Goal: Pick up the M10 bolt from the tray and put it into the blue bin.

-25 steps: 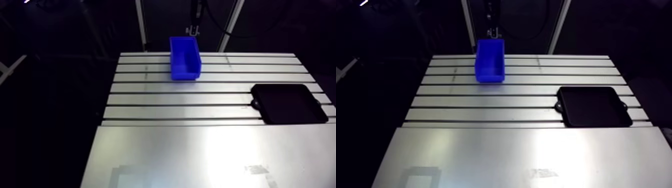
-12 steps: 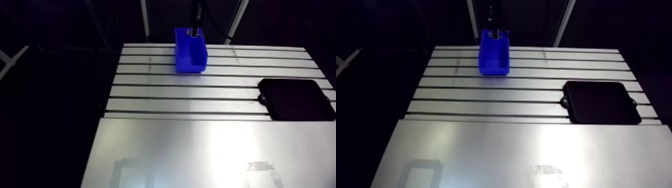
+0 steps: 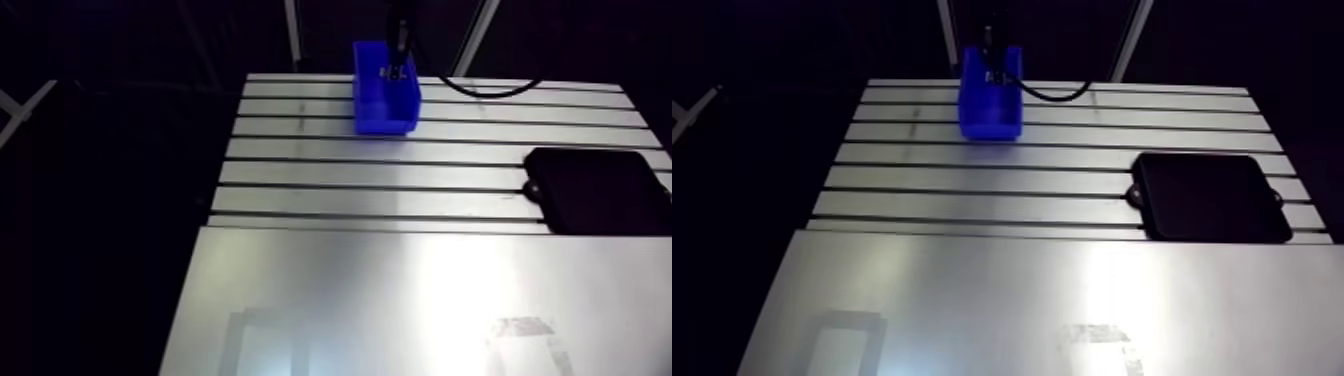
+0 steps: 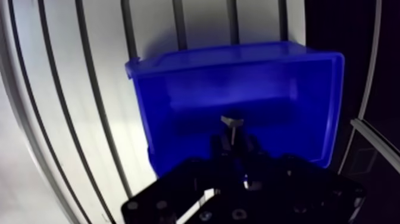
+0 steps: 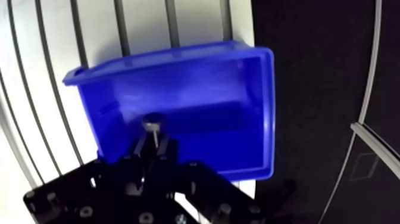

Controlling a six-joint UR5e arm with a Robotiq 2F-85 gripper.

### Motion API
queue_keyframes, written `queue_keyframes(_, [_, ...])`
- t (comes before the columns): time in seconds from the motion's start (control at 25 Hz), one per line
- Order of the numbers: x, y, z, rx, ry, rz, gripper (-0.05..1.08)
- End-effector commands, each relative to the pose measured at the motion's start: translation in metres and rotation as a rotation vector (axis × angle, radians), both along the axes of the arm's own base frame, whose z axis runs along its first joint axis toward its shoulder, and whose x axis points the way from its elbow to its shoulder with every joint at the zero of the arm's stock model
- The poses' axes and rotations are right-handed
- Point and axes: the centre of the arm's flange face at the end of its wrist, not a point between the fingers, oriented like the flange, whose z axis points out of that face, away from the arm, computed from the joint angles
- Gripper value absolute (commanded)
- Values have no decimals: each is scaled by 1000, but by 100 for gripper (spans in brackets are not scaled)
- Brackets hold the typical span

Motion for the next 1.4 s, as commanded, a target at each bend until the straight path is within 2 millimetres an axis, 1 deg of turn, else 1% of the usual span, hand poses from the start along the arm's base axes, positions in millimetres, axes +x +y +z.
queue_keyframes(0.04, [1,-4,-15,2,-7,4,94])
queue_keyframes(0.36, [0,-4,-36,1,-19,4,94])
queue_keyframes(0.6, [-1,-4,-41,1,-22,4,92])
queue_keyframes(0.76, [-1,-4,-44,7,-24,-22,88])
queue_keyframes(0.84, [-1,-4,-44,7,-23,-26,82])
queue_keyframes(0.96, [-1,-5,-44,-1,-23,-27,76])
queue_keyframes(1.0, [-1,-5,-44,-1,-23,-27,72])
queue_keyframes(1.08, [-1,-5,-44,-2,-23,-27,70])
queue_keyframes(1.12, [-2,-5,-44,-3,-22,-25,66])
queue_keyframes(1.2, [-1,-7,-43,-10,-22,-21,55])
queue_keyframes(1.36, [-1,-7,-43,-10,-24,-20,39])
queue_keyframes(1.4, [0,-7,-44,-9,-26,-18,33])
